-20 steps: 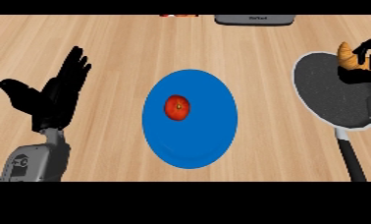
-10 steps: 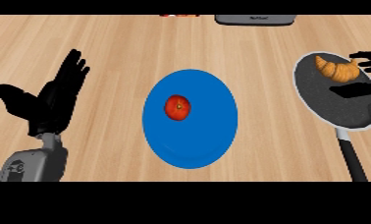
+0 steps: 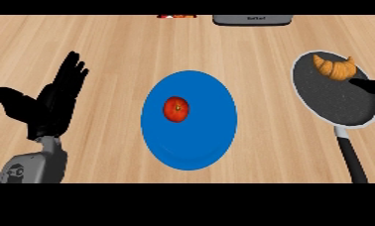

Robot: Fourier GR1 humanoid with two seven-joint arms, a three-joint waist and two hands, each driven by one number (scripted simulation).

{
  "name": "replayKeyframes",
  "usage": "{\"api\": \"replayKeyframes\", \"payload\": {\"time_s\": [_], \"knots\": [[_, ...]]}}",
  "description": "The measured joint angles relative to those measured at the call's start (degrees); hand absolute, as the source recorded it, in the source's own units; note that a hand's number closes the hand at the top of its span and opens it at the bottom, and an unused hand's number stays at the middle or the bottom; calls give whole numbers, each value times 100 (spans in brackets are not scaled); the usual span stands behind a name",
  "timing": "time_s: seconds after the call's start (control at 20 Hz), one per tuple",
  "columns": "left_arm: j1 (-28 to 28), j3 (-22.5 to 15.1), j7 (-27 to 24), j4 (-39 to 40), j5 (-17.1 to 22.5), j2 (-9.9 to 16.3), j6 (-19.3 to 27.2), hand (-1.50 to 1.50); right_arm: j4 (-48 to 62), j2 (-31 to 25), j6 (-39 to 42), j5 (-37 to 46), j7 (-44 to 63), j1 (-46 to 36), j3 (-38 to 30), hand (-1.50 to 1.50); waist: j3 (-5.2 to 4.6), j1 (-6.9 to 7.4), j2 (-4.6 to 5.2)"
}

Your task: Pick the croissant from the plate and place it in the pan

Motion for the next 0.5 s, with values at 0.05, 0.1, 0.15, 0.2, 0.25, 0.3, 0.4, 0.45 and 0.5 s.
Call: {"api": "replayKeyframes", "payload": {"time_s": [0.05,0.1,0.15,0.2,0.25,0.3,0.4,0.45,0.5], "knots": [[20,5,48,-40,25,9,-14,0,-20,-73,182,-211,-100,78,-154,-150,0,-16,-6],[55,27,33,-51,33,20,-21,0,-82,-79,310,-405,-209,214,-287,-150,-3,-36,-13],[29,21,76,-74,14,12,16,0,-157,-139,521,-588,-282,347,-404,-150,-3,-65,-21],[-1,25,153,-122,13,28,33,0,-212,-219,751,-787,-369,439,-533,-150,-3,-80,-25],[-41,34,180,-113,0,26,65,0,-288,-292,994,-974,-457,566,-647,-150,-4,-102,-29],[16,38,183,-149,-8,25,75,0,-361,-361,1250,-1161,-568,736,-767,-150,-6,-117,-36],[62,52,136,-164,5,13,66,0,-507,-468,1807,-1524,-678,1036,-973,-150,-10,-142,-43],[94,60,129,-168,15,14,55,0,-590,-518,2073,-1695,-722,1202,-1068,-150,-10,-143,-42],[111,63,91,-136,-8,16,57,0,-672,-537,2347,-1858,-791,1380,-1150,-150,-12,-151,-42]]}}
